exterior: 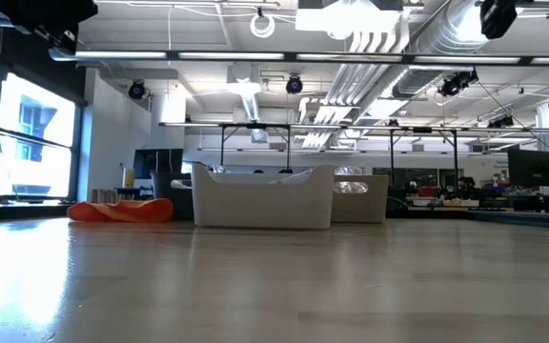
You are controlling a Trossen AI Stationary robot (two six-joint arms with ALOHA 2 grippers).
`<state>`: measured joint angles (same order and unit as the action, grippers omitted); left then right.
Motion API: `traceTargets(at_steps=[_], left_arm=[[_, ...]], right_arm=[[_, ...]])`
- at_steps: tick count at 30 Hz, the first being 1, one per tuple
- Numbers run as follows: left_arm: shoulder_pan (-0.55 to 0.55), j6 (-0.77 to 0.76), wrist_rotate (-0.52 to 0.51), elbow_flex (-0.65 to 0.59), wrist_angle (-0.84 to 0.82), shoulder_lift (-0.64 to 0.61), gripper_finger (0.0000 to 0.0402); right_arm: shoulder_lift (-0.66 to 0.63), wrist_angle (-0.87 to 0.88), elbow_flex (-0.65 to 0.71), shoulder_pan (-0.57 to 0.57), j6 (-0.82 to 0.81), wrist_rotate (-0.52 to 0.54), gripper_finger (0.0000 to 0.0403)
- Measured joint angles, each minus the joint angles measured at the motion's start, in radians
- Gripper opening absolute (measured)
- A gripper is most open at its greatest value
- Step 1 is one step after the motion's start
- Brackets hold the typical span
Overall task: Pick & Place Toothbrushes
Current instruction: Return to Home Position
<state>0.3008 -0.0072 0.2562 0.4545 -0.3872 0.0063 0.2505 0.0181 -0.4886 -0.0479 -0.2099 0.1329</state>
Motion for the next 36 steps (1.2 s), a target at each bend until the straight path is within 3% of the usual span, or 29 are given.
traceTargets(at_steps=[13, 20, 27, 36], left_arm=[[0.000, -0.005, 0.000, 0.001, -0.014, 0.000, 0.0031], [0.000, -0.004, 0.001, 0.001, -0.019, 0.000, 0.0031], [0.000, -0.001, 0.001, -0.012, -0.047, 0.000, 0.0031], [0.000, 0.010, -0.036, -0.175, 0.106, 0.000, 0.0031]], right_arm=[[-0.244, -0.012, 0.149, 0.000, 0.005, 0.000, 0.0002], [-0.243, -0.074, 0.222, 0.000, -0.011, 0.071, 0.0002], [-0.243, -0.060, 0.295, 0.000, 0.005, 0.047, 0.0002], [-0.243, -0.143, 0.402, 0.000, 0.079, -0.007, 0.0003]])
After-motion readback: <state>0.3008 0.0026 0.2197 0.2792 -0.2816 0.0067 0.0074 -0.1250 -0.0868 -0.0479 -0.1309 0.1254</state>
